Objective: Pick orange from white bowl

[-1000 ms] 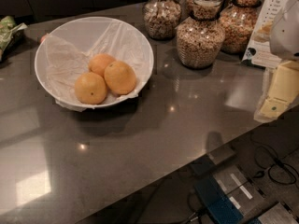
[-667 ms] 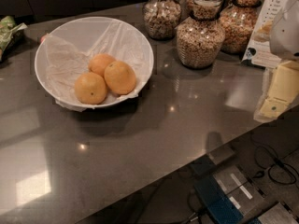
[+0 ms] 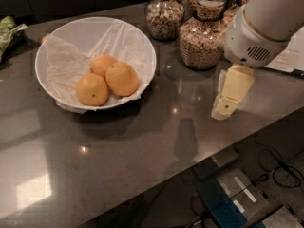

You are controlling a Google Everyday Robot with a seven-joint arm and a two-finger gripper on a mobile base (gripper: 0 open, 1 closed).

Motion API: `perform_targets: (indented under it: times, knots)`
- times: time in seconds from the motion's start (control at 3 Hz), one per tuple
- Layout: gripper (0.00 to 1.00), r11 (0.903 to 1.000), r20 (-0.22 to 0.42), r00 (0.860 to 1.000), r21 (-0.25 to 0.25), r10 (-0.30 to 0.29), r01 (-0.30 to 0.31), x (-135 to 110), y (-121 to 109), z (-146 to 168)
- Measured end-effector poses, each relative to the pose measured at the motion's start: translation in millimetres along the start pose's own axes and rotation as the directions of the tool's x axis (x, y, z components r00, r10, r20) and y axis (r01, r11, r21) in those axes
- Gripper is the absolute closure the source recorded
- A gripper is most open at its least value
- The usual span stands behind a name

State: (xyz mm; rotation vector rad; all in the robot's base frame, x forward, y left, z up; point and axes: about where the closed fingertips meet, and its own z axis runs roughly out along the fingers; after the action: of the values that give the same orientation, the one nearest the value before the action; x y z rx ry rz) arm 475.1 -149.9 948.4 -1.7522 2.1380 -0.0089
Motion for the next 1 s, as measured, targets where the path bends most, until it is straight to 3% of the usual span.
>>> perform_targets:
  times: [0.33, 1.0]
  knots:
    - [0.0, 1.0, 0.001, 1.0, 0.0, 0.0, 0.0, -0.3, -0.1, 0.1]
    - [0.0, 0.9988, 0.143, 0.989, 0.03, -0.042, 0.038, -69.8, -29.5, 18.6]
